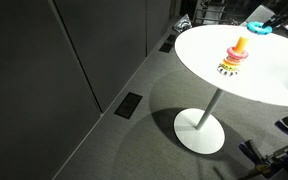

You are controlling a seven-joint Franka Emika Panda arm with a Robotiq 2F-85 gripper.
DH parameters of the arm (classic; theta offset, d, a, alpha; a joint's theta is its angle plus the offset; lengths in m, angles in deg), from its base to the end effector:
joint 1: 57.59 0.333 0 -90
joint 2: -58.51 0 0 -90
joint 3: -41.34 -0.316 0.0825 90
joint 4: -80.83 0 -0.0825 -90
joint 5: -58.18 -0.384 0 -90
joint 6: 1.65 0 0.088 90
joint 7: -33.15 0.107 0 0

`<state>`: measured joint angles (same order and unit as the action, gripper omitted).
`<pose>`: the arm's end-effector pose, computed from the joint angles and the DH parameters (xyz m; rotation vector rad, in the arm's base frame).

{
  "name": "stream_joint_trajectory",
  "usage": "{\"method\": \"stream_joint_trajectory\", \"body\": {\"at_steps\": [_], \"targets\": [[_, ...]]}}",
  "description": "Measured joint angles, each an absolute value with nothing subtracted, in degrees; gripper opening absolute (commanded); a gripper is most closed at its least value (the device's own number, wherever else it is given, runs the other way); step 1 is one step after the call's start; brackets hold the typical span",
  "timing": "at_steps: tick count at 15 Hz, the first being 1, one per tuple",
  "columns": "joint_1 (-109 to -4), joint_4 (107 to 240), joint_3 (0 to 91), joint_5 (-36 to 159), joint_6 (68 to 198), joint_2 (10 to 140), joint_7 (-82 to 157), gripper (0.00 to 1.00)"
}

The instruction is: Move the ring stacking stand to the left and remove the blue ring from the ring stacking stand and place it to on the table

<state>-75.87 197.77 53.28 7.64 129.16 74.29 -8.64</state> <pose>0.5238 -0.2801 0.3135 -2.5647 0.5106 -0.4597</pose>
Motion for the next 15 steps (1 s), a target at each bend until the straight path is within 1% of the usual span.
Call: {"method": "stream_joint_trajectory", "body": {"at_steps": [6, 15], "targets": [[-76.4, 198.0, 54.8, 9.1, 133.8, 75.1, -7.3, 0.09], [-76.5, 201.4, 54.8, 17.5, 142.2, 80.5, -4.4, 0.09]]}}
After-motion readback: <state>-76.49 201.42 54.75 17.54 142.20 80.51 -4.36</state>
